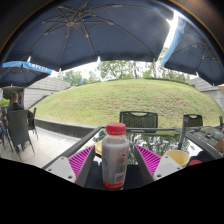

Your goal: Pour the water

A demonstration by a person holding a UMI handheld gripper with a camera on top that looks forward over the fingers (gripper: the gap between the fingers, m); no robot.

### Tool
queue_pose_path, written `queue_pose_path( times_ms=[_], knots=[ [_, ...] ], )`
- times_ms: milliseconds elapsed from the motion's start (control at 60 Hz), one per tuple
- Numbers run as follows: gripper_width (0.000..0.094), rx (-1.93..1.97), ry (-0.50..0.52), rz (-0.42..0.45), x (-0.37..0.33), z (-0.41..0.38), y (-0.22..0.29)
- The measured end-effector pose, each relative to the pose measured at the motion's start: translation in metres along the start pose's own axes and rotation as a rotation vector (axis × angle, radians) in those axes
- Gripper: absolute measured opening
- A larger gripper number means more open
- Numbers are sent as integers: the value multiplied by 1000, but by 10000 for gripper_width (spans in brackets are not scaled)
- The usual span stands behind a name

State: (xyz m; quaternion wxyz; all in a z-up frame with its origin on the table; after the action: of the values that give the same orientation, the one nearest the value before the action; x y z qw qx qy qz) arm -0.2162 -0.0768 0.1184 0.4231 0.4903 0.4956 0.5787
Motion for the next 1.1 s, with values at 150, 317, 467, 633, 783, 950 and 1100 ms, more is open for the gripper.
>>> queue_pose_path(
  times_ms=[150,317,467,633,783,950,1100],
  knots=[
    [612,29,-7,4,42,6,-8],
    [453,46,-41,42,46,11,-12],
    [364,91,-50,61,50,14,-11],
    [351,344,-114,67,54,37,-5],
    [352,888,-109,157,44,65,32],
    [358,1486,-199,197,29,116,44],
    [376,1800,-269,216,20,139,38]
  ],
)
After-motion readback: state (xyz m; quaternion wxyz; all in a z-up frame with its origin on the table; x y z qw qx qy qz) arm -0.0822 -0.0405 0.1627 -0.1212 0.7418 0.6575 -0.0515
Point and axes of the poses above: the point between the fingertips, and its own axes, seen from behind it with the camera up: z to the right, y up, x forward, the way the camera looks, the point moved 7 cm from there along -x, backward, against the way the camera looks, and after that the axes turned 14 degrees about z, right-handed, at the moved point
